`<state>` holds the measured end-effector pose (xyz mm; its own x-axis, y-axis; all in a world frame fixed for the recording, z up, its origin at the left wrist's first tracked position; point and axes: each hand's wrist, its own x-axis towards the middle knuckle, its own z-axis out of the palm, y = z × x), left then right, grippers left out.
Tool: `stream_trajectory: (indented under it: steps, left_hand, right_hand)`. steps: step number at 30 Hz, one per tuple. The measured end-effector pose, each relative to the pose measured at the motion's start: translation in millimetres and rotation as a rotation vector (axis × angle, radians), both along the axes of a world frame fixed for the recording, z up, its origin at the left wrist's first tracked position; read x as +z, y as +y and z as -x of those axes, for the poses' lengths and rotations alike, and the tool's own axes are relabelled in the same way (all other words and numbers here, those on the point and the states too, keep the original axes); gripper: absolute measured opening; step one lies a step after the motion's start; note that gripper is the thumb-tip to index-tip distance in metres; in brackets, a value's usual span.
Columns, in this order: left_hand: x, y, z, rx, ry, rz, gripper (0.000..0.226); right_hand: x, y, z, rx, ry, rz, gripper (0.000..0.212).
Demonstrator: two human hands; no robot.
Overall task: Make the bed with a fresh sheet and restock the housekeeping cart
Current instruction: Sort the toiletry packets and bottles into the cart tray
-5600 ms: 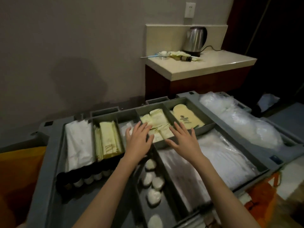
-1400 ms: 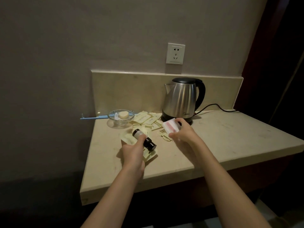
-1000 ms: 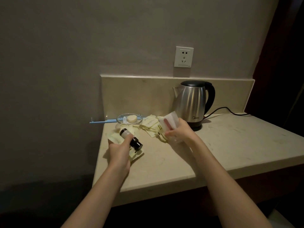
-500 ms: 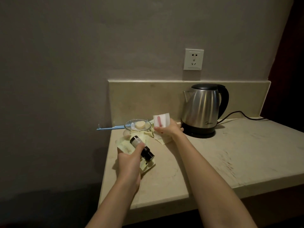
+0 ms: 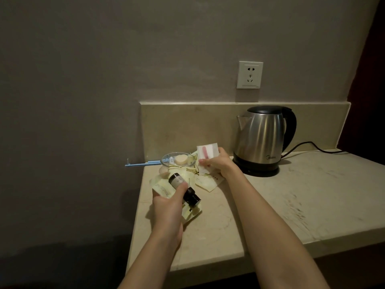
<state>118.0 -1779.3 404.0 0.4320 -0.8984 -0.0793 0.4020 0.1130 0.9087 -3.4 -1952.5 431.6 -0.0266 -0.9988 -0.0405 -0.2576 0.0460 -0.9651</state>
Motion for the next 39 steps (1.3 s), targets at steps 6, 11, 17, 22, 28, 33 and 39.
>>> stream_trajectory:
  steps: [6, 11, 17, 22, 28, 33, 39]
  left_hand:
    - [3, 4, 1, -0.002, 0.048, 0.027, 0.022]
    - [5, 6, -1, -0.013, 0.114, 0.012, 0.021]
    - [6, 20, -4, -0.048, 0.134, -0.076, 0.019]
    - [11, 42, -10, -0.074, 0.157, -0.105, 0.021]
    - [25, 68, -20, -0.096, 0.213, -0.080, 0.049]
    - [36, 93, -34, -0.117, 0.236, -0.045, 0.045]
    - [57, 139, -77, -0.148, 0.261, 0.008, 0.043]
  right_hand:
    - [-4, 4, -8, 0.002, 0.004, 0.060, 0.076]
    - [3, 18, 5, -0.054, -0.005, 0.079, 0.068]
    - [35, 48, 33, -0.073, 0.039, 0.192, 0.058]
    - [65, 71, 43, -0.064, 0.024, 0.298, 0.059]
    - [95, 103, 38, -0.019, -0.048, 0.422, 0.055]
    - [115, 134, 25, 0.016, -0.071, 0.414, 0.062]
    - [125, 226, -19, 0.203, -0.051, 0.290, 0.059]
